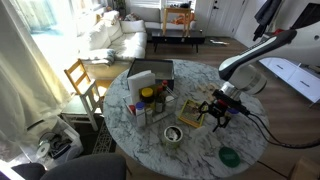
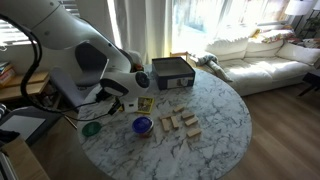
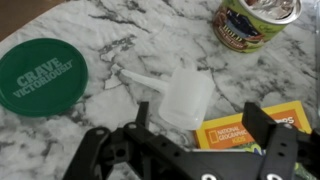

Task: Put the measuring spoon upside down

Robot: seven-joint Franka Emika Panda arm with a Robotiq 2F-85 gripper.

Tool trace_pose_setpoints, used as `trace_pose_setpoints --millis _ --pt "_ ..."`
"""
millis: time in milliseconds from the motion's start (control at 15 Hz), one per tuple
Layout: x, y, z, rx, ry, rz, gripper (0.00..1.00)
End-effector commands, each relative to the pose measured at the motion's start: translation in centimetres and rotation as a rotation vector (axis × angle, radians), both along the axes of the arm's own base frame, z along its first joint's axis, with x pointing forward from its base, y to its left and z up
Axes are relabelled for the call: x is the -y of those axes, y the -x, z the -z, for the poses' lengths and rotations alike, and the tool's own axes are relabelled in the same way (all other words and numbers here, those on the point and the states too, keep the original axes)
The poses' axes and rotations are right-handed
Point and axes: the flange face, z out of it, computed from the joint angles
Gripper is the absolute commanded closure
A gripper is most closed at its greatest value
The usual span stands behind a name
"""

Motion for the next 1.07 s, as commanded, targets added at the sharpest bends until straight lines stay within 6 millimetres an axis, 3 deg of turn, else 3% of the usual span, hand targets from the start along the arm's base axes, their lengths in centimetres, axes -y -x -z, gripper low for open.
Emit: trace_pose_setpoints --millis 0,67,467,800,867,1000 --pt "0.5 -0.3 1.6 -0.009 -0.089 0.065 0.05" --pt "0.5 -0.3 1.8 -0.010 -0.098 0.080 0.08" --pt "1.2 0.1 2.6 -0.019 -0.131 0.140 0.00" --pt "1.8 0.5 3.5 -0.039 -0.123 0.155 0.20" --pt "1.9 0.7 3.7 -0.044 -0.123 0.153 0.37" --pt "2.1 0.9 4.2 -0.056 -0.123 0.158 0.47"
